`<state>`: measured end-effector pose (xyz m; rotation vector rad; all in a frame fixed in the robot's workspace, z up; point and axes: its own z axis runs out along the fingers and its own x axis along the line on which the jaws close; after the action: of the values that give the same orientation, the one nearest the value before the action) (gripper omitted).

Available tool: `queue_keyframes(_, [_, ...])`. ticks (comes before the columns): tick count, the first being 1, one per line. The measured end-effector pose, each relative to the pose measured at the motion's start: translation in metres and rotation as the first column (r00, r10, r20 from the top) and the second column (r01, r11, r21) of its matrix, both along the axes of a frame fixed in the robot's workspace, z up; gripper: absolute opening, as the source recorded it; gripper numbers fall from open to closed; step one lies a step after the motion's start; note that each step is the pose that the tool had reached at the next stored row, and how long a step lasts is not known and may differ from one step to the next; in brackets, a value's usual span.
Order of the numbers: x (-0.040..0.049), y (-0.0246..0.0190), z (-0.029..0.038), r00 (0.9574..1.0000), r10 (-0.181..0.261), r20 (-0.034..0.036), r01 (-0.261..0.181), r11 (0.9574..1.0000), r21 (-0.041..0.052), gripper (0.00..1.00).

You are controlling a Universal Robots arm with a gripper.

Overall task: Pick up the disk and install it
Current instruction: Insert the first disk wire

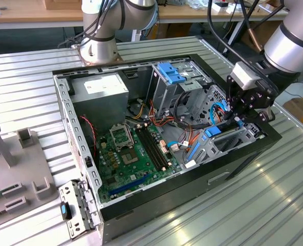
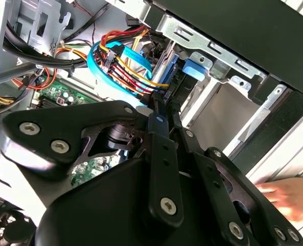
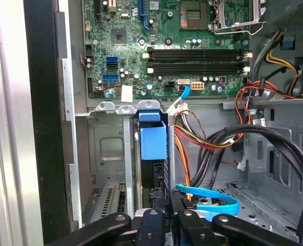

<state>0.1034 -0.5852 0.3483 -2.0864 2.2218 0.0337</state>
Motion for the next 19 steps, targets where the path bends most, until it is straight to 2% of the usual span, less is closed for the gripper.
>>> queue_keyframes(10, [0.0001, -0.0001, -0.0022, 1.0, 0.008, 0.0, -0.008, 1.0, 0.0, 0.16])
queue_keyframes(11, [0.0001, -0.0001, 0.0006, 1.0, 0.008, 0.0, -0.008, 1.0, 0.0002, 0.16])
queue_keyframes(12, [0.0002, -0.0012, 0.0009, 1.0, 0.008, 0.0, -0.008, 1.0, -0.0002, 0.16])
queue_keyframes(19, [0.0002, -0.0014, 0.0003, 1.0, 0.01, 0.0, -0.01, 1.0, 0.0, 0.16])
